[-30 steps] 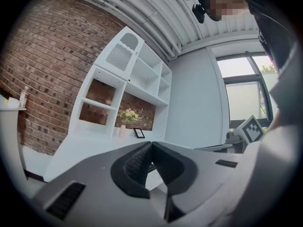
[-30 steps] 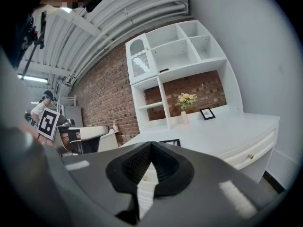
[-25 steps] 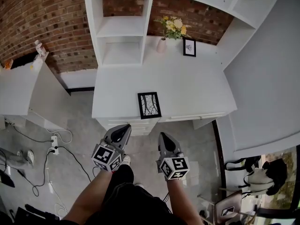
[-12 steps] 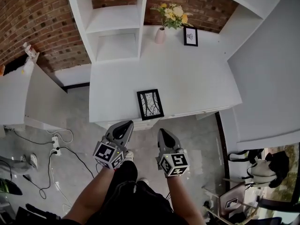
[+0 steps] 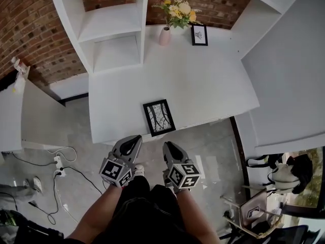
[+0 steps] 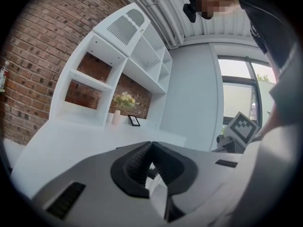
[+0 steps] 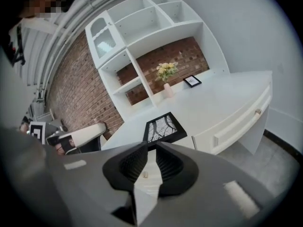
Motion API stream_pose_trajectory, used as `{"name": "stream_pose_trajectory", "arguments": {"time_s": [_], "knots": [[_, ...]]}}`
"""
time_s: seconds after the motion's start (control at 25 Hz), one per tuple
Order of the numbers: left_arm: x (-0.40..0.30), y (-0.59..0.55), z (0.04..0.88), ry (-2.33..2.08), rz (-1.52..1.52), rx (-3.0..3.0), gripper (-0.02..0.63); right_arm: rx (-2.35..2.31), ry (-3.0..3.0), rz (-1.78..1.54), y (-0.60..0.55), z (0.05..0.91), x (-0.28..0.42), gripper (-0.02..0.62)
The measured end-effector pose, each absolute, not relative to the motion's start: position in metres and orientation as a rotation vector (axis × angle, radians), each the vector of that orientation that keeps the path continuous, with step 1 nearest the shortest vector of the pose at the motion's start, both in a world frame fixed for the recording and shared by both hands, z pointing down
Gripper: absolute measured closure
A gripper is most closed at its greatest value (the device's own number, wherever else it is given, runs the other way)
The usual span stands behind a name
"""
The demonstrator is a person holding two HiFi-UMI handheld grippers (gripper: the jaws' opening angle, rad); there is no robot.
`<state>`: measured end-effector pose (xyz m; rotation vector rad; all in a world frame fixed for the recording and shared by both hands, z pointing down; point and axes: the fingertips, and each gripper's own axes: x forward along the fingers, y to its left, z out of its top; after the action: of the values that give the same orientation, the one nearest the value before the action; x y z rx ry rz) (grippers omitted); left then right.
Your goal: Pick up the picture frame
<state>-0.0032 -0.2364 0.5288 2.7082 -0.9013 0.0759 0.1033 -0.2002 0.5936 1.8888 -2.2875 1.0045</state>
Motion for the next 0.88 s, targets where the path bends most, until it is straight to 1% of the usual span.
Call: {"name": "stream_pose_trajectory", "arguments": {"time_s": [0.2, 0.36, 0.44, 0.48, 0.68, 0.88], "knots": [[-0.004, -0.238, 0.537, -0.918, 0.091, 2.678, 0.607, 1.912, -2.273, 1.261, -0.213, 0.606, 0.105, 0.506], [-0.003, -0.238, 0.539, -0.98, 0.087, 2.651, 0.607, 1.922, -2.28, 1.511, -0.219, 0.615, 0.103, 0.491], [-0.002, -0.235, 0.539, -0.998, 0.084, 2.642, 0.607, 1.947, -2.268, 1.636, -0.221, 0.62, 0.105, 0.456], [-0.001, -0.233, 0.539, -1.005, 0.084, 2.64, 0.607, 1.956, -2.263, 1.685, -0.223, 0.62, 0.106, 0.449], [0.006, -0.228, 0.543, -1.032, 0.075, 2.622, 0.607, 1.954, -2.277, 1.812, -0.235, 0.617, 0.109, 0.436], [0.006, -0.223, 0.547, -1.062, 0.073, 2.605, 0.607, 1.991, -2.214, 2.034, -0.242, 0.622, 0.113, 0.426]]}}
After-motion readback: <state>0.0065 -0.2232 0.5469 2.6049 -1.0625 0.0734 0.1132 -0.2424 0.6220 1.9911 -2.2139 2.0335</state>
